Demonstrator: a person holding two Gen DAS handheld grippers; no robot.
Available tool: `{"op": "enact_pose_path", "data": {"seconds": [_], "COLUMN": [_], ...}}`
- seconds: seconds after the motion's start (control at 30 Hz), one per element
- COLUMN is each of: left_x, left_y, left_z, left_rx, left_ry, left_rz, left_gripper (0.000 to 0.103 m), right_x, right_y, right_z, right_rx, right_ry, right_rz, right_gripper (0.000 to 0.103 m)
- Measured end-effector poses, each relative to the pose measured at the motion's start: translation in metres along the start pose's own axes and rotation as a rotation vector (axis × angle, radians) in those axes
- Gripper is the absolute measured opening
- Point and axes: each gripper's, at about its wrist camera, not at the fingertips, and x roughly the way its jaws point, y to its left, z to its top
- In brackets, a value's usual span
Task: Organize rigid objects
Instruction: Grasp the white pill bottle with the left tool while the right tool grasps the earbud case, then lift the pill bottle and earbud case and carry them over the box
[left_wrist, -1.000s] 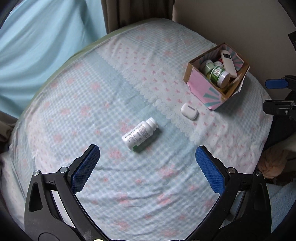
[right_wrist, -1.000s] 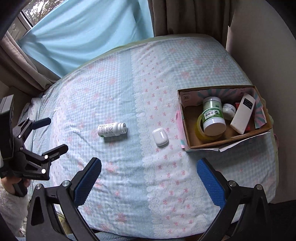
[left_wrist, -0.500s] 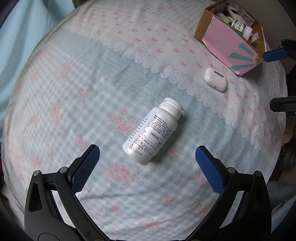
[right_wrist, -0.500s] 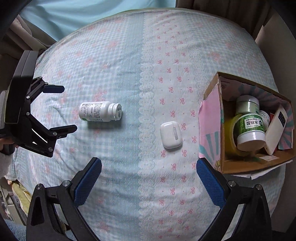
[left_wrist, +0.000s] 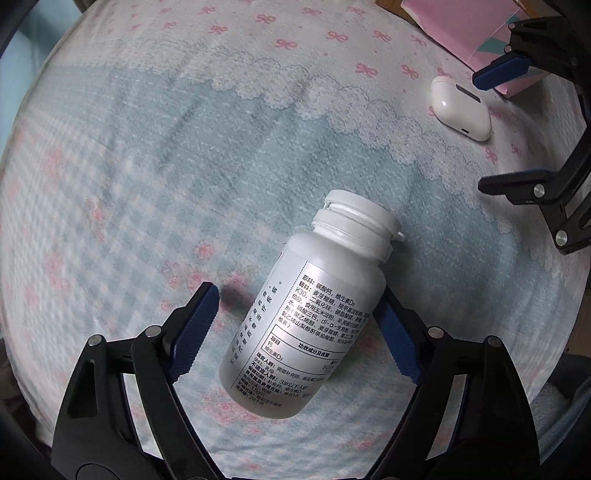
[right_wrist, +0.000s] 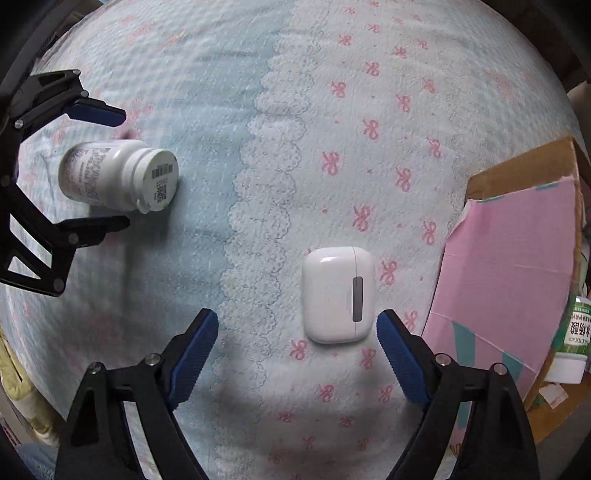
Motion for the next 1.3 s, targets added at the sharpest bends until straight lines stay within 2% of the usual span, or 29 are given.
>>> {"op": "enact_pose_path", "data": {"seconds": [0.1,0.13,0.23,0.3,0.37,0.67,0.77,1.03,1.3], "left_x": [0.004,0.005,0.005,0.004,0.004,0.005,0.001,-0.032,-0.079], "left_y": [-0.007,-0.008,-0.01,-0.013,-0.018,-0.011,-0.006,0.005,0.011], "left_z": [0.002,0.003,0.004,0.006,0.008,0.0,-0.003,-0.021,-0.038], "left_rx": [0.027,0.029,0.034,0.047,0.045,-0.01,-0.038,-0.198,-0.349], "left_ry": [0.002,-0.002,-0.006,-0.007,-0.005,-0.012,-0.019,-0.086,-0.167], "left_rz": [0.003,0.001,-0.013,-0.003,0.004,0.012,0.007,-0.048,-0.11], "left_gripper": [0.076,0.074,0.064,0.061,0.06,0.059,0.057,0.052,0.051], "right_x": [0.011,0.014,0.019,0.018,0.015,0.009,-0.008,-0.045,-0.085], "right_y": [-0.013,-0.017,-0.024,-0.024,-0.025,-0.03,-0.026,-0.024,-0.021], "right_z": [0.0,-0.001,-0.001,-0.001,-0.001,0.006,0.01,0.008,0.001], "right_rx": [0.079,0.096,0.114,0.109,0.102,0.082,0.083,0.106,0.122], "right_ry": [0.014,0.02,0.021,0.011,0.006,0.006,-0.008,-0.056,-0.108], "right_rz": [0.036,0.048,0.057,0.051,0.043,0.05,0.058,0.102,0.132], "right_gripper": [0.08,0.071,0.06,0.054,0.042,0.042,0.042,0.041,0.041]}}
